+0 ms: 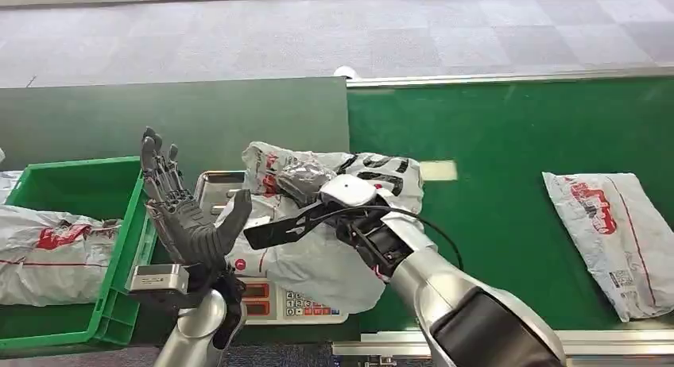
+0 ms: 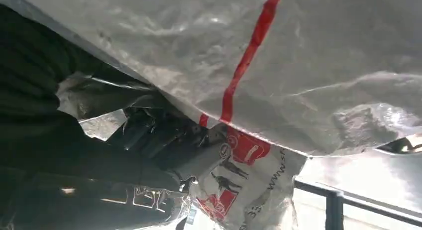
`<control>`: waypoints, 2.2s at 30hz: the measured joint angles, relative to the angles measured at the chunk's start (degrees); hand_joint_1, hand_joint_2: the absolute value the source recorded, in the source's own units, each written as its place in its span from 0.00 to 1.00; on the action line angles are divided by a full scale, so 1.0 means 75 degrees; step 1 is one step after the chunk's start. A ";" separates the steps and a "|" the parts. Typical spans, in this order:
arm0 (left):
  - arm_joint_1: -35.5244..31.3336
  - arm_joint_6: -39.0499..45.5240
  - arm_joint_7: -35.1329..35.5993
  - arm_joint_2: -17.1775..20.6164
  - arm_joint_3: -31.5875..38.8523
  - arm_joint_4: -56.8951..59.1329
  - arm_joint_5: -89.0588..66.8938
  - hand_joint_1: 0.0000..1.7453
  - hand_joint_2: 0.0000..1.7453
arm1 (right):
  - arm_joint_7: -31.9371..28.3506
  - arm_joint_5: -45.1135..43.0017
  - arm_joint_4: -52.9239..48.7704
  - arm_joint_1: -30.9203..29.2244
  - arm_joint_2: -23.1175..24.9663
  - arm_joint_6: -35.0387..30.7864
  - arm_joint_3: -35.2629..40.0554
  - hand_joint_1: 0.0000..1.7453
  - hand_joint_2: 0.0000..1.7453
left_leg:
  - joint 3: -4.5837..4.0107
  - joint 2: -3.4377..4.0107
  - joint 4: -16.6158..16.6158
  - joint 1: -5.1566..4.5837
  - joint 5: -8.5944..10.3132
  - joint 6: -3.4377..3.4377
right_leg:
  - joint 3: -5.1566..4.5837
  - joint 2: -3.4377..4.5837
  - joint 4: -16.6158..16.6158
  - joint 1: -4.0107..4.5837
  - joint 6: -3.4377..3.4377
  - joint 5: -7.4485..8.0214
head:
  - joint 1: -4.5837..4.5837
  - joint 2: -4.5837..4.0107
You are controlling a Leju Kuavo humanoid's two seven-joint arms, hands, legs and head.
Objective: Moved the parcel from conveyor to table for the left to box.
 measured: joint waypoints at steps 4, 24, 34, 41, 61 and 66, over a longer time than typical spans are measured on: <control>-0.0007 -0.0099 0.0000 -0.0003 0.0017 0.0018 0.0058 0.00 1.00 | -0.0282 -0.0238 0.0020 0.0012 -0.0003 -0.0189 0.0047 1.00 1.00 | 0.0001 0.0002 0.0000 0.0001 0.0000 0.0000 | 0.0000 0.0001 0.0000 0.0000 0.0000 0.0000 | -0.0003 0.0000; -0.0022 -0.0117 0.0000 -0.0020 0.0026 0.0082 0.0064 0.00 1.00 | -0.0481 -0.1656 -0.0006 0.0255 -0.0122 -0.1696 -0.0540 0.00 1.00 | 0.0001 0.0000 0.0000 0.0005 0.0000 0.0000 | 0.0000 0.0000 0.0000 0.0004 0.0000 0.0000 | 0.0000 0.0000; -0.0022 -0.0117 0.0000 -0.0020 0.0032 0.0082 0.0064 0.00 1.00 | -0.0513 -0.1769 -0.0076 0.0379 -0.0192 -0.1746 -0.0930 0.00 1.00 | 0.0001 0.0000 0.0000 0.0005 0.0000 0.0000 | 0.0000 0.0000 0.0000 0.0005 0.0000 0.0000 | 0.0000 0.0000; -0.0022 -0.0117 0.0000 -0.0020 0.0035 0.0082 0.0064 0.00 1.00 | -0.0513 -0.1769 -0.0096 0.0396 -0.0195 -0.1746 -0.0997 0.00 1.00 | 0.0001 0.0000 0.0000 0.0005 0.0000 0.0000 | 0.0000 0.0000 0.0000 0.0005 0.0000 0.0000 | 0.0000 0.0000; -0.0022 -0.0597 0.0000 -0.0017 0.0256 0.0192 0.0064 0.00 1.00 | -0.2766 -0.5534 -0.1084 0.1592 -0.0740 -0.2034 -0.3521 0.00 1.00 | -0.0001 -0.0003 0.0002 0.0005 -0.0001 0.0000 | 0.0002 0.0000 -0.0001 0.0004 0.0000 0.0000 | 0.0000 0.0000; -0.0022 -0.0603 0.0000 -0.0020 0.0271 0.0222 0.0064 0.00 1.00 | -0.2818 -0.5610 -0.1312 0.1713 -0.0834 -0.1958 -0.4048 0.00 1.00 | 0.0000 0.0000 0.0002 0.0006 -0.0001 0.0001 | 0.0000 0.0002 -0.0001 0.0004 -0.0001 0.0001 | -0.0003 0.0000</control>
